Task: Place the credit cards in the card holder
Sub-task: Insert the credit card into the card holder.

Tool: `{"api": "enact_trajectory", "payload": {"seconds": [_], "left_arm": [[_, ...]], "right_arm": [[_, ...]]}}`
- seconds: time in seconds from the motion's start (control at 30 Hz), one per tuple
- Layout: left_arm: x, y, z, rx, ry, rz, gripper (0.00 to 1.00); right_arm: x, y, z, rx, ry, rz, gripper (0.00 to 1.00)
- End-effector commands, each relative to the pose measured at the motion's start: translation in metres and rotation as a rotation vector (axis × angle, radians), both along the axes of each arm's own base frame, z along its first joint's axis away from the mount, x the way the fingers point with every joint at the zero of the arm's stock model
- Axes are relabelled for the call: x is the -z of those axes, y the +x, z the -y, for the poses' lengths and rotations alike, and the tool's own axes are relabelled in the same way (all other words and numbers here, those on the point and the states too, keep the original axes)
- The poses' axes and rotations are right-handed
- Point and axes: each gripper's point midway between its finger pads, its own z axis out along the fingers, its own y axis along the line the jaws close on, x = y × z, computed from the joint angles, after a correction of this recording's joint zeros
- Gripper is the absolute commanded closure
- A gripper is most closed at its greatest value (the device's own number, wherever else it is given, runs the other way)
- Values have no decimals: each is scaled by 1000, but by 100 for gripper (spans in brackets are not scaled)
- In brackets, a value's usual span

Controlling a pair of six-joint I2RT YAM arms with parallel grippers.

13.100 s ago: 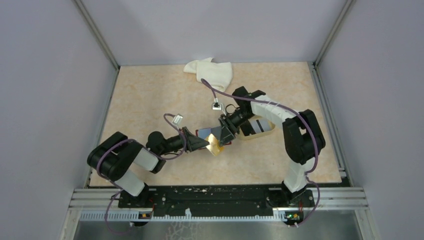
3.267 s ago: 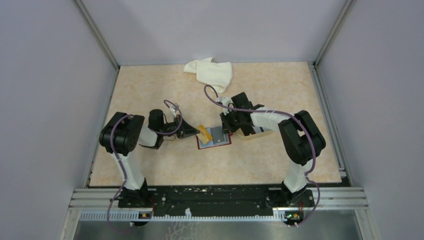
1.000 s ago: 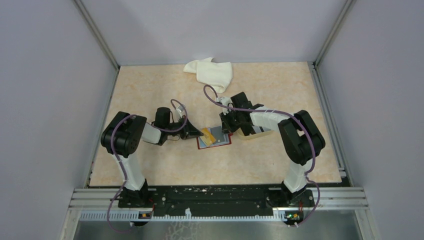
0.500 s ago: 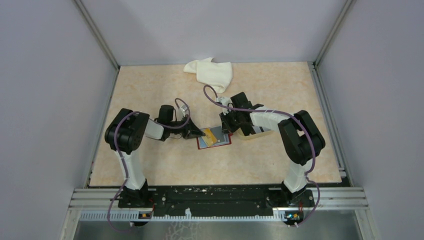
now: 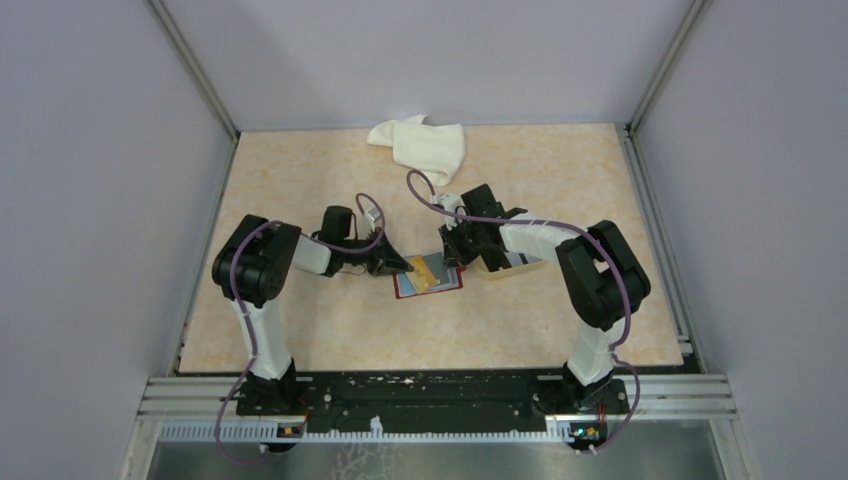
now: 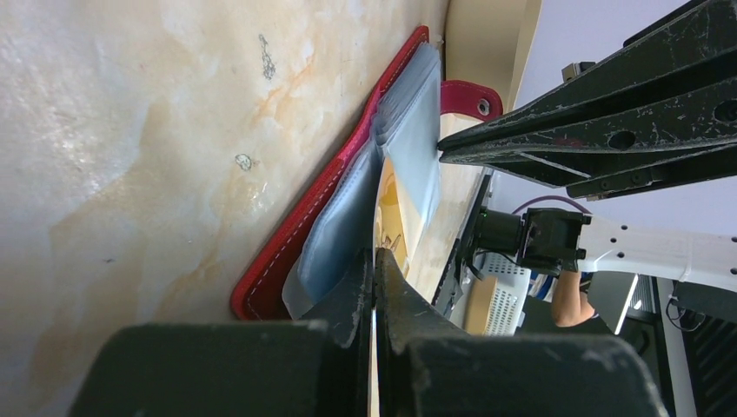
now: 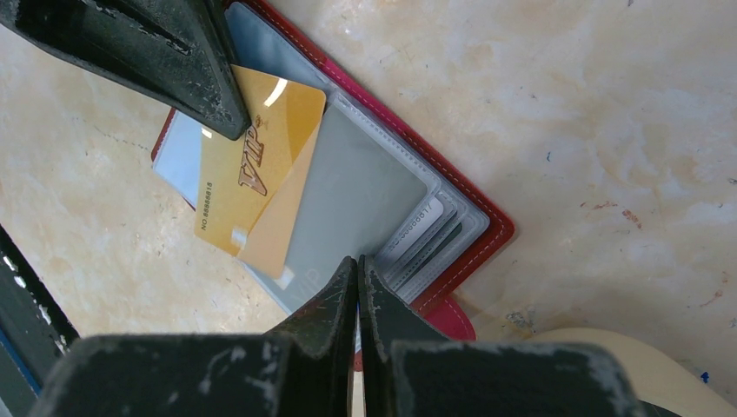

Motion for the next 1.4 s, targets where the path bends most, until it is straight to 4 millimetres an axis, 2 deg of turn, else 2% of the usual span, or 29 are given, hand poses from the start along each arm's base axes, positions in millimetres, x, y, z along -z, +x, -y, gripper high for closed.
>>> {"api": "enact_trajectory", "payload": {"seconds": [0.0, 0.63, 1.1, 1.37], "left_arm": [[20, -19, -1, 49, 41, -71, 100], [30, -25, -5, 71, 92, -142, 100], [36, -17, -2, 90, 112, -167, 100], [33, -6, 1, 90, 116, -161, 100]], "right_arm": [[6, -6, -11, -39, -23, 6, 100], [6, -7, -12, -42, -29, 9, 100], [9, -10, -15, -51, -34, 7, 100], [9, -11, -16, -55, -34, 7, 100]]}}
